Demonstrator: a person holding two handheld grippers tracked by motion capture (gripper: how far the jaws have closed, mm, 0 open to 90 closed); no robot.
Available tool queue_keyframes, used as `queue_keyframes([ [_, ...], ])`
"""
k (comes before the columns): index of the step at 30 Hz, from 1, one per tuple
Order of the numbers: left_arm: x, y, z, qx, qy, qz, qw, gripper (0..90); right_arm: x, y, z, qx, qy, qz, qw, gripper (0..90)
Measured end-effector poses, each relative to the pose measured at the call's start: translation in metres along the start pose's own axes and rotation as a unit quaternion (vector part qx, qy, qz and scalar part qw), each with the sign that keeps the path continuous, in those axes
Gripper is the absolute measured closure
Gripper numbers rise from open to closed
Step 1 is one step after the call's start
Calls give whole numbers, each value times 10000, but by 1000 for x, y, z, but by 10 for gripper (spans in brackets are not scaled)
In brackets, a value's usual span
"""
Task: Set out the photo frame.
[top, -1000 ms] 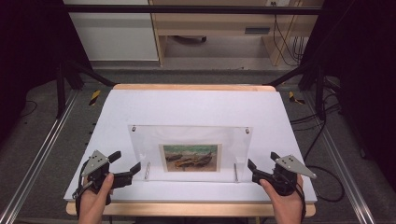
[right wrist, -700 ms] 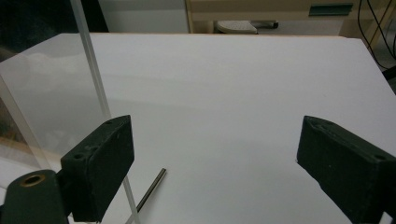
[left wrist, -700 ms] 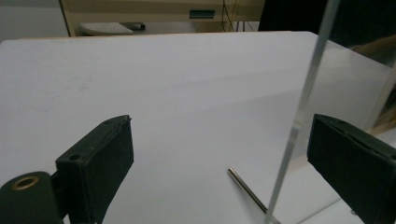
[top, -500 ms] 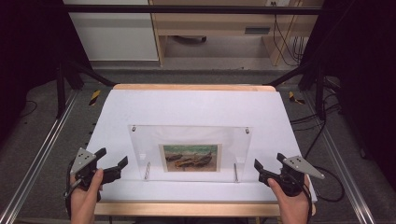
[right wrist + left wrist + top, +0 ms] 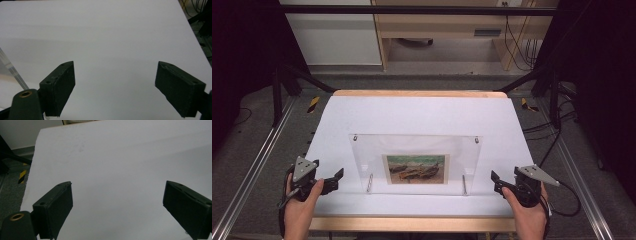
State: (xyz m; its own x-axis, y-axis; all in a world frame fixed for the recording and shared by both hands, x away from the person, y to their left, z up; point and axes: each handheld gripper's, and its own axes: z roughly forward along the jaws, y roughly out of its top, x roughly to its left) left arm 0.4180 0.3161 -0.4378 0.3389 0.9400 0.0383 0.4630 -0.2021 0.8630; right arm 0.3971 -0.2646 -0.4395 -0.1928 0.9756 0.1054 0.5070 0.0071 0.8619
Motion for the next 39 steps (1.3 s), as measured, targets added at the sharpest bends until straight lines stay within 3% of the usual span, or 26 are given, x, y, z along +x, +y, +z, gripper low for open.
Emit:
queue_keyframes([
  [4,5,1,1,186,-8,121,9998,96,-3,0,6,163,48,74,9998,179],
  [12,8,12,13,488,-149,220,9985,92,-3,9,21,340,92,-74,9994,166],
  [18,12,21,24,458,-78,329,9984,88,0,19,33,394,45,-243,9989,157],
  [23,18,26,31,404,16,326,9987,88,-7,26,43,480,-32,-190,9987,156],
  [32,22,37,53,684,-12,391,9969,91,-18,36,59,567,-123,-127,9982,156],
  [39,23,40,65,759,17,418,9962,91,-20,37,68,623,-112,-89,9980,155],
])
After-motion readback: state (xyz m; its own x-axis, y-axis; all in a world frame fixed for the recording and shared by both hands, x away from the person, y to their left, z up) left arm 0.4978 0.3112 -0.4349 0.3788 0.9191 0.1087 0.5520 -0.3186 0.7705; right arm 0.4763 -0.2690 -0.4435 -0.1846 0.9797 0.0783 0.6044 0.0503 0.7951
